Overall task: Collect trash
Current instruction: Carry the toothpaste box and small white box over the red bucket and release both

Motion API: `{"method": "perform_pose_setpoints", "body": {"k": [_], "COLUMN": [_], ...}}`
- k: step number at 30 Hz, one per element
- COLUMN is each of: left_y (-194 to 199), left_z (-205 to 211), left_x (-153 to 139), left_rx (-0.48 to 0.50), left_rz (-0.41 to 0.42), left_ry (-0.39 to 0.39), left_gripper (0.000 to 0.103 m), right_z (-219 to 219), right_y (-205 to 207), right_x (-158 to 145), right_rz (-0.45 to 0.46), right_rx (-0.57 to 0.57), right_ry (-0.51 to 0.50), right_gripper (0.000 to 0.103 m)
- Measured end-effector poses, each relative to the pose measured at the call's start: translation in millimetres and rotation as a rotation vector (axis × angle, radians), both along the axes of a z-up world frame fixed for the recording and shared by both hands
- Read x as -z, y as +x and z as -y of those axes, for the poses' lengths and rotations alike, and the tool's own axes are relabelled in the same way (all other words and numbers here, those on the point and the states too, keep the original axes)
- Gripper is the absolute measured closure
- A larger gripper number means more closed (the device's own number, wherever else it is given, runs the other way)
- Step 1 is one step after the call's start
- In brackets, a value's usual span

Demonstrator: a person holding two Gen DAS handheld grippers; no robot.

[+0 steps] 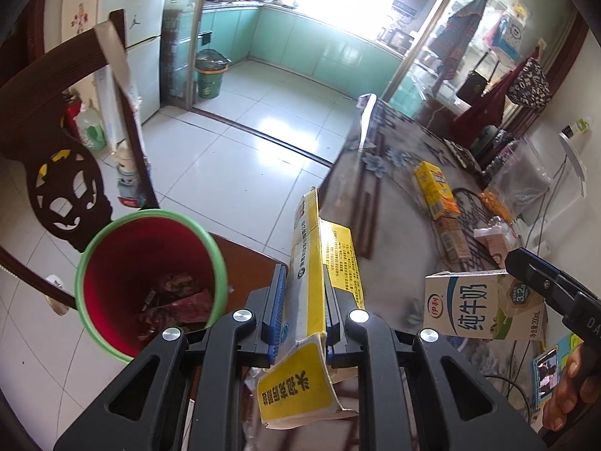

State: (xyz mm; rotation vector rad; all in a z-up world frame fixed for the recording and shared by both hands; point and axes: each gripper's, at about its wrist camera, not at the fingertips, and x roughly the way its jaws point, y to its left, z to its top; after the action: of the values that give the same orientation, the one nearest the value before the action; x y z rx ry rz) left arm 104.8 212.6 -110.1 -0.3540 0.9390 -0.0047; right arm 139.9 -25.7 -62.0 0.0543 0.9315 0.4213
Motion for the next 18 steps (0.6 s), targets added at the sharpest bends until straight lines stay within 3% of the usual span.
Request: {"method": "perform_pose_setpoints", "body": {"k": [9,13,18], "left_y": [-15.8,-17.6,-21.7], "left_z": [-62.2,-84.7,-105.0], "left_x": [11.0,27.3,48.9], "left_rx": [-0.101,-0.145,-0.199], "left_rz": [-0.016,-0.055,-0.106], "left_ry": [-0.006,-0.003,-0.010], "left_gripper": [0.089,0.089,0.089], "right_z": [-44.9,-36.5,-65.5], "right_y": [10.2,23.5,23.0], "right_x": [11.1,15.0,17.9], "right_rz": [-0.029,-0.079,-0.095], "right_rx": [-0.053,-0.002,-0.064], "right_ry": [-0.025,0.037,0.058], "right_gripper": [0.066,0.066,0.066]}}
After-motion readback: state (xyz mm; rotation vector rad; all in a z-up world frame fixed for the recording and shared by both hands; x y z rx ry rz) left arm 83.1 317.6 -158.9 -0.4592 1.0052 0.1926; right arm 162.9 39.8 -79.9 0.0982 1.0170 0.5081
